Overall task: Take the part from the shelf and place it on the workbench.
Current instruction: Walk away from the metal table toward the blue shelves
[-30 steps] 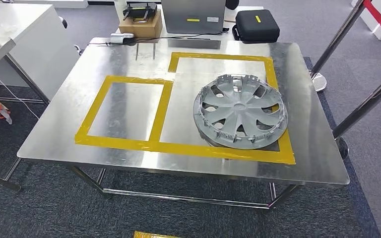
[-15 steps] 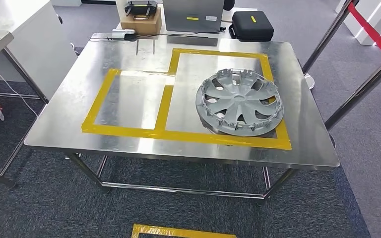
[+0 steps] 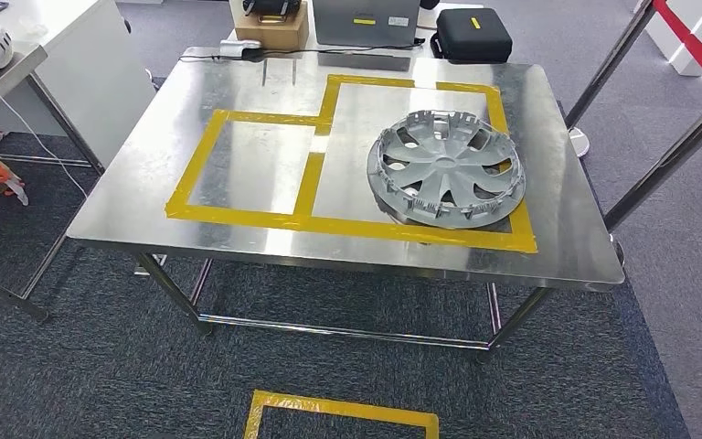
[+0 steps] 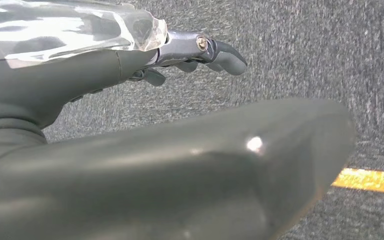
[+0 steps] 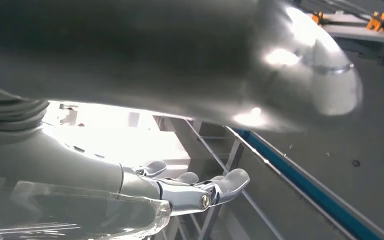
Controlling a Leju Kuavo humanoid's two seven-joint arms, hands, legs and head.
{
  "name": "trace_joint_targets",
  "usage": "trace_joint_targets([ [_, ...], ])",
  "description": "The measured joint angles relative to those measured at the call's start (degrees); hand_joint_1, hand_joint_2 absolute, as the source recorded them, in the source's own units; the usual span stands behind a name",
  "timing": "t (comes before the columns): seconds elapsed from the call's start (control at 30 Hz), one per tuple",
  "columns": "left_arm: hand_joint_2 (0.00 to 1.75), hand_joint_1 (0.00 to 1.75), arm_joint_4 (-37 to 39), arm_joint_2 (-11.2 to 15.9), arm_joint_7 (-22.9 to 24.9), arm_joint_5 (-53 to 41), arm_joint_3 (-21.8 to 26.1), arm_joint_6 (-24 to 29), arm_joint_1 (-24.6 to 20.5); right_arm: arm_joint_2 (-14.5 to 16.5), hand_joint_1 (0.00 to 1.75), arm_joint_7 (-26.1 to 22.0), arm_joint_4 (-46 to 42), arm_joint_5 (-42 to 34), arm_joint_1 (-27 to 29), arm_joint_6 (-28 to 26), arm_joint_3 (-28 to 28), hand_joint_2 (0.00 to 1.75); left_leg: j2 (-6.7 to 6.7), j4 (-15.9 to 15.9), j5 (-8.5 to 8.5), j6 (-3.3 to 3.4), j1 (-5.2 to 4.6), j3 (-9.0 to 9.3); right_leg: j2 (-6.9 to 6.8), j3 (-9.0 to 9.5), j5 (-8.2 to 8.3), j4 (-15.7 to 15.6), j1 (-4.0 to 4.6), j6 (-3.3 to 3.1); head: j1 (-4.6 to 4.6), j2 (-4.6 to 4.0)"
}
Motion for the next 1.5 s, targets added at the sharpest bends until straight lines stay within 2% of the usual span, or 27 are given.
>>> trace_joint_targets([
  [0.1, 0.00, 0.00, 0.00, 0.04, 0.00, 0.00, 0.00, -0.01, 0.01, 0.01, 0.00, 0.01, 0.03, 0.00, -0.03, 0.00, -0.01, 0.00, -0.13, 0.21, -0.33, -0.08, 0.08, -0.14, -0.11, -0.10, 0.25, -0.09, -0.21, -0.13, 0.07, 0.00],
  [0.2, 0.00, 0.00, 0.00, 0.14, 0.02, 0.00, -0.02, -0.05, 0.01, 0.02, 0.00, 0.02, 0.29, -0.10, -0.08, 0.00, -0.01, 0.00, -0.54, 10.90, -8.67, -0.91, 0.53, -2.90, -0.37, -3.00, 2.61, 0.06, -0.40, -0.70, -0.84, 0.00],
  [0.23, 0.00, 0.00, 0.00, 0.18, 0.04, 0.00, -0.02, -0.07, -0.01, 0.02, 0.00, 0.02, 0.44, -0.22, -0.08, 0.00, -0.01, 0.00, -0.58, 14.53, -10.34, -1.14, 0.66, -3.28, -0.38, -4.38, 3.65, 0.20, -0.41, -0.76, -1.25, 0.00],
  [0.27, 0.00, 0.00, 0.00, 0.23, 0.08, 0.00, -0.02, -0.08, -0.02, 0.01, 0.00, 0.02, 0.56, -0.37, -0.09, 0.00, -0.01, 0.00, -0.58, 14.98, -9.07, -1.18, 0.75, -2.32, -0.39, -5.41, 4.40, 0.38, -0.42, -0.60, -1.41, 0.00],
  [0.33, 0.00, 0.00, -0.01, 0.30, 0.16, -0.01, -0.02, -0.10, -0.14, -0.02, 0.00, 0.02, 0.75, -0.60, -0.10, 0.00, -0.02, 0.00, -0.60, 8.74, -5.92, -1.13, 0.86, 2.73, -0.39, -6.83, 5.45, 0.82, -0.43, -0.12, -1.69, 0.00],
  [0.4, 0.00, 0.00, -0.02, 0.31, 0.22, -0.02, -0.02, -0.21, -0.34, -0.03, 0.00, 0.01, 0.82, -0.68, -0.17, 0.00, -0.02, 0.00, -0.81, 0.76, -6.13, -0.87, 0.78, 8.01, -0.45, -7.75, 6.31, 1.31, -0.27, 0.53, -1.90, 0.00],
  [0.43, 0.00, 0.00, -0.01, 0.30, 0.25, -0.03, -0.04, -0.32, -0.40, -0.04, 0.00, 0.01, 0.84, -0.79, -0.21, -0.01, -0.02, 0.00, -0.93, -1.48, -6.78, -0.64, 0.66, 9.16, -0.51, -8.03, 6.79, 1.43, -0.21, 0.89, -1.92, 0.00],
  [0.5, 0.00, 0.00, -0.01, 0.26, 0.34, -0.02, -0.06, -0.52, -0.36, -0.16, 0.00, 0.01, 0.94, -1.34, -0.20, -0.01, -0.01, 0.00, -0.95, -2.49, -6.86, 0.26, 0.54, 8.75, -0.61, -8.44, 7.62, 1.43, -0.33, 1.61, -1.72, 0.00],
  [0.57, 0.00, 0.00, -0.01, 0.24, 0.40, -0.01, -0.03, -0.57, -0.27, -0.42, 0.00, 0.02, 1.10, -2.13, -0.12, 0.07, -0.01, 0.00, -0.61, -2.48, -5.78, 1.51, 0.56, 7.56, -0.52, -9.28, 5.34, 2.99, -0.53, 2.18, -1.41, 0.01],
  [0.67, 0.00, 0.00, -0.02, 0.28, 0.34, -0.01, 0.02, -0.56, -0.28, -0.82, 0.00, 0.02, 1.45, -2.86, -0.09, 0.24, -0.01, 0.00, -0.23, -2.42, -3.62, 2.51, 0.30, 5.05, -0.38, -11.61, -3.45, 12.76, -0.58, 2.60, -0.47, 0.00],
  [0.7, 0.00, 0.00, -0.01, 0.26, 0.33, -0.03, 0.02, -0.57, -0.27, -0.90, 0.00, 0.02, 1.60, -2.96, -0.09, 0.26, -0.01, 0.00, -0.16, -2.34, -2.91, 2.59, 0.14, 4.13, -0.35, -11.95, -4.83, 16.25, -0.56, 2.61, -0.23, 0.00],
  [0.73, 0.00, 0.00, -0.01, 0.24, 0.33, -0.06, 0.02, -0.57, -0.27, -0.95, 0.00, 0.02, 1.74, -3.01, -0.09, 0.26, -0.02, 0.00, -0.09, -2.19, -2.23, 2.63, 0.00, 3.26, -0.33, -11.65, -4.67, 18.42, -0.53, 2.50, -0.06, 0.00],
  [0.77, 0.00, 0.00, -0.01, 0.22, 0.33, -0.10, 0.02, -0.57, -0.27, -0.99, 0.00, 0.02, 1.87, -3.03, -0.10, 0.29, -0.02, 0.00, -0.04, -1.98, -1.62, 2.62, -0.12, 2.39, -0.32, -10.48, -3.28, 18.73, -0.47, 2.29, 0.04, 0.00],
  [0.8, 0.00, 0.00, -0.02, 0.21, 0.33, -0.15, 0.02, -0.57, -0.28, -1.02, 0.00, 0.02, 1.97, -3.07, -0.11, 0.37, -0.03, 0.00, -0.03, -1.73, -1.11, 2.59, -0.22, 1.62, -0.31, -8.62, -1.49, 17.36, -0.40, 1.99, 0.09, 0.00],
  [0.87, 0.00, 0.00, -0.02, 0.09, 0.42, -0.37, 0.02, -0.57, -0.32, -1.07, 0.00, 0.02, 2.08, -3.28, -0.27, 0.78, -0.11, 0.00, -0.07, -1.04, -0.24, 2.36, -0.39, 0.24, -0.28, -2.19, 0.25, 9.09, -0.05, 1.04, 0.20, 0.00],
  [0.93, 0.00, 0.00, -0.01, -0.12, 0.55, -0.57, 0.01, -0.60, -0.36, -1.07, 0.00, 0.02, 2.13, -3.57, -0.49, 1.31, -0.33, 0.00, -0.10, -0.56, 0.65, 1.89, -0.46, -0.67, -0.27, 2.89, -0.93, 0.97, 0.34, 0.45, 0.19, 0.00],
  [0.97, 0.00, 0.00, -0.01, -0.19, 0.62, -0.61, 0.01, -0.61, -0.36, -1.07, 0.00, 0.02, 2.17, -3.68, -0.58, 1.52, -0.44, 0.00, -0.06, -0.47, 1.14, 1.56, -0.46, -0.99, -0.27, 3.58, -1.54, -0.80, 0.50, 0.31, 0.18, 0.00],
  [1.03, 0.00, 0.00, 0.00, -0.19, 0.74, -0.64, -0.01, -0.61, -0.33, -1.04, 0.00, 0.02, 2.33, -3.81, -0.70, 1.96, -0.60, 0.00, -0.11, -0.30, 1.75, 0.88, -0.33, -1.62, -0.35, 2.75, -1.04, -1.27, 0.51, -0.16, 0.18, 0.00],
  [1.07, 0.00, 0.00, 0.00, -0.19, 0.82, -0.67, -0.02, -0.61, -0.31, -0.98, 0.00, 0.02, 2.44, -3.86, -0.77, 2.15, -0.67, 0.00, -0.25, 0.38, 0.81, 0.53, -0.29, -2.05, -0.44, 2.14, -0.45, -1.28, 0.39, -0.58, 0.14, 0.00],
  [1.1, 0.00, 0.00, 0.00, -0.18, 0.89, -0.69, -0.02, -0.61, -0.30, -0.89, 0.00, 0.02, 2.54, -3.92, -0.84, 2.34, -0.73, 0.00, -0.41, 1.91, -1.22, 0.19, -0.23, -2.62, -0.55, 1.47, 0.26, -1.34, 0.23, -0.96, -0.06, 0.00],
  [1.17, 0.00, 0.00, -0.01, -0.14, 0.97, -0.79, -0.02, -0.60, -0.30, -0.71, 0.00, 0.02, 2.73, -3.99, -0.92, 2.63, -0.83, 0.00, -0.59, 8.02, -7.25, -0.37, 0.00, -4.19, -0.65, -0.23, 1.70, -1.29, 0.10, -1.33, -0.62, 0.00],
  [1.2, 0.00, 0.00, -0.02, -0.13, 1.01, -0.93, -0.03, -0.60, -0.31, -0.66, 0.00, 0.02, 2.81, -4.05, -0.93, 2.79, -0.86, 0.00, -0.59, 11.67, -9.36, -0.56, 0.12, -4.83, -0.68, -1.17, 2.44, -1.21, 0.10, -1.32, -0.89, 0.00],
  [1.23, 0.00, 0.00, -0.02, -0.11, 1.03, -1.12, -0.06, -0.59, -0.31, -0.62, 0.00, 0.02, 2.91, -4.11, -0.92, 2.96, -0.89, 0.00, -0.58, 14.64, -10.06, -0.67, 0.20, -5.12, -0.70, -2.20, 3.16, -1.07, 0.11, -1.25, -1.05, 0.00],
  [1.3, 0.00, 0.00, -0.02, -0.09, 1.05, -1.56, -0.14, -0.59, -0.31, -0.49, 0.00, 0.02, 3.06, -4.20, -0.91, 3.28, -0.97, 0.00, -0.58, 16.00, -7.37, -0.70, 0.33, -3.59, -0.76, -4.35, 4.54, -0.51, 0.08, -0.99, -1.30, 0.00],
  [1.37, 0.00, 0.00, -0.04, -0.09, 1.05, -1.76, -0.19, -0.59, -0.38, -0.31, 0.00, 0.02, 3.13, -4.21, -0.90, 3.58, -1.06, 0.00, -0.60, 10.31, -4.61, -0.63, 0.38, 1.56, -0.77, -6.42, 5.69, 0.34, 0.07, -0.56, -1.51, 0.00],
  [1.43, 0.00, 0.00, -0.09, -0.10, 1.04, -1.78, -0.21, -0.56, -0.52, -0.13, 0.00, 0.02, 3.15, -4.24, -0.90, 3.83, -1.14, 0.00, -0.77, 1.78, -5.64, -0.38, 0.30, 7.58, -0.82, -7.79, 6.60, 1.19, 0.23, 0.00, -1.65, 0.00],
  [1.5, 0.00, 0.00, -0.13, -0.11, 1.03, -1.81, -0.25, -0.52, -0.59, 0.01, 0.00, 0.02, 3.19, -4.36, -0.90, 3.96, -1.18, 0.00, -0.91, -2.23, -6.96, 0.23, 0.11, 9.48, -0.92, -8.53, 7.67, 1.54, 0.31, 0.66, -1.56, 0.00],
])
